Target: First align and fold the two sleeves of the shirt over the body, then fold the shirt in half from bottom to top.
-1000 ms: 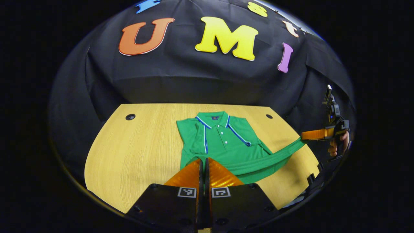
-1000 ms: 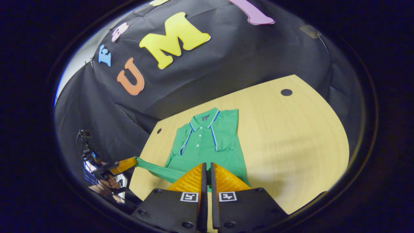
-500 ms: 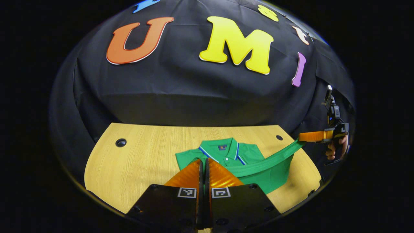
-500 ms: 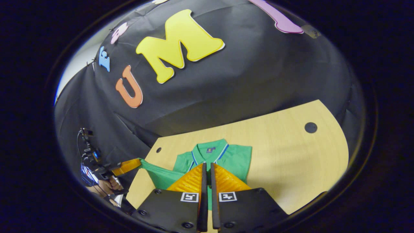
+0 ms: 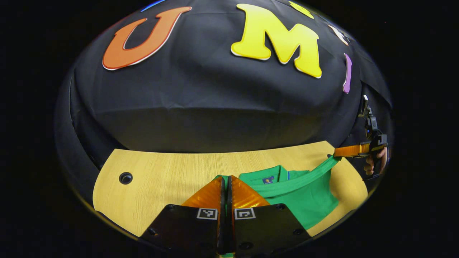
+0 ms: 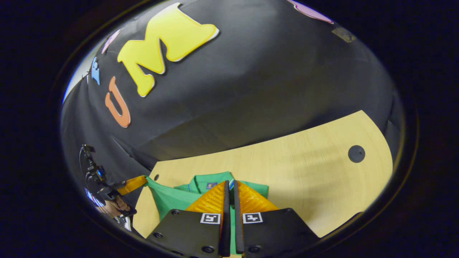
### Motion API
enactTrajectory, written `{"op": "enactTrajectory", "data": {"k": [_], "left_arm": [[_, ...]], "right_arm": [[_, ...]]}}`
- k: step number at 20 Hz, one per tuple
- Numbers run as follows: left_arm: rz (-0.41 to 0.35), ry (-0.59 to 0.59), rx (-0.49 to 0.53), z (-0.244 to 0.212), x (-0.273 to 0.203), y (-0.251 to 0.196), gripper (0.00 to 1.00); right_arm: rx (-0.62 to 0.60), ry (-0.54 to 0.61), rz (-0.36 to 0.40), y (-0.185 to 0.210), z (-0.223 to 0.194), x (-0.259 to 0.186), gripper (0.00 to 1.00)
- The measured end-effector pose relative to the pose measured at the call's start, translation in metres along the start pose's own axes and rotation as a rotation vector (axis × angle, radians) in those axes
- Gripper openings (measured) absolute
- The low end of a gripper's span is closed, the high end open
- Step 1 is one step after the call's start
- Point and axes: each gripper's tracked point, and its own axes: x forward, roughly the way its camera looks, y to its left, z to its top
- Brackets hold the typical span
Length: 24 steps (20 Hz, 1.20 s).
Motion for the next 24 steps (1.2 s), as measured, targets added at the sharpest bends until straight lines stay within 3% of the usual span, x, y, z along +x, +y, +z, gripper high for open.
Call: {"op": "enactTrajectory", "data": {"k": [3,6,9,10,11,12,13,14,15,16,19,20,22,23,24], "left_arm": [[-0.020,0.030,-0.055,-0.026,0.031,-0.001,0.04],[0.043,0.104,-0.048,-0.062,0.058,0.013,0.04],[0.076,0.161,-0.049,-0.080,0.055,0.019,0.09],[0.098,0.175,-0.042,-0.081,0.049,0.022,0.11],[0.108,0.169,-0.040,-0.080,0.050,0.022,0.20],[0.112,0.147,-0.045,-0.075,0.047,0.022,0.21],[0.107,0.133,-0.054,-0.069,0.041,0.019,0.60],[0.116,0.116,-0.059,-0.063,0.033,0.018,0.73],[0.119,0.099,-0.064,-0.053,0.018,0.017,0.86],[0.120,0.080,-0.067,-0.045,0.015,0.016,1.00],[0.122,0.024,-0.049,-0.020,-0.015,0.006,1.00],[0.119,-0.002,-0.045,-0.009,-0.028,0.001,1.00],[0.113,-0.065,-0.038,0.021,-0.063,-0.010,1.00],[0.110,-0.106,-0.028,0.039,-0.084,-0.017,1.00],[0.113,-0.149,-0.011,0.055,-0.108,-0.024,0.99]], "right_arm": [[0.035,0.036,-0.046,-0.019,-0.017,0.034,0.08],[-0.010,0.043,-0.103,-0.034,-0.025,0.056,0.08],[-0.043,0.016,-0.184,-0.043,-0.022,0.060,0.08],[-0.041,0.012,-0.186,-0.041,-0.020,0.057,0.21],[-0.040,0.000,-0.185,-0.036,-0.018,0.054,0.34],[-0.056,-0.017,-0.195,-0.033,-0.015,0.049,0.27],[-0.077,-0.038,-0.212,-0.032,-0.011,0.043,0.41],[-0.092,-0.061,-0.221,-0.028,-0.006,0.034,0.55],[-0.102,-0.084,-0.224,-0.020,-0.001,0.023,0.81],[-0.117,-0.105,-0.231,-0.014,0.002,0.014,0.70],[-0.176,-0.163,-0.250,0.007,0.008,-0.020,0.83],[-0.190,-0.185,-0.253,0.017,0.011,-0.035,0.92],[-0.213,-0.231,-0.247,0.040,0.017,-0.068,0.92],[-0.235,-0.263,-0.249,0.051,0.021,-0.088,0.86],[-0.260,-0.294,-0.263,0.061,0.024,-0.109,0.94]]}}
